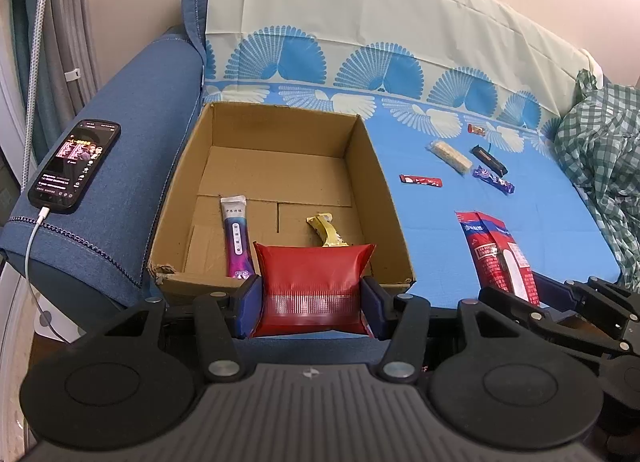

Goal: Organize snacks
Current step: 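Carry the red wrapper and red-white packet over the box with both tools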

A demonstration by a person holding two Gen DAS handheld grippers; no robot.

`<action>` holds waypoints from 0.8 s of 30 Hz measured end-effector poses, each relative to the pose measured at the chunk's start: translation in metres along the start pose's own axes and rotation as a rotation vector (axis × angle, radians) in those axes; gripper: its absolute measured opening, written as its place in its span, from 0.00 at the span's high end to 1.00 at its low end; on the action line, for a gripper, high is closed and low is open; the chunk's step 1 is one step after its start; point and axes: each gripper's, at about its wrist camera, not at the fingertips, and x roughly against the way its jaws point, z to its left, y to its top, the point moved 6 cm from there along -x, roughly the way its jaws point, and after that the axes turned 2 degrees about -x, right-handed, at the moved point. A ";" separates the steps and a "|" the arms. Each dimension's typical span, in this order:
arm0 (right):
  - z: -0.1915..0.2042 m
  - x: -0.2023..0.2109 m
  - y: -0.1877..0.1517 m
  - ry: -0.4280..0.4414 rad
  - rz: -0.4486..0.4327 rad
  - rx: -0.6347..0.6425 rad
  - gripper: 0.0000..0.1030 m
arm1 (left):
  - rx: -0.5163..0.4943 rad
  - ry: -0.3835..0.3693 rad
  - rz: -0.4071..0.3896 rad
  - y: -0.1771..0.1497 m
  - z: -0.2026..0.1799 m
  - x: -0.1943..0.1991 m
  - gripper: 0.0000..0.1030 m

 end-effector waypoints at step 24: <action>0.007 -0.027 0.010 0.014 0.036 0.021 0.60 | 0.043 0.012 -0.001 0.026 0.025 -0.020 0.44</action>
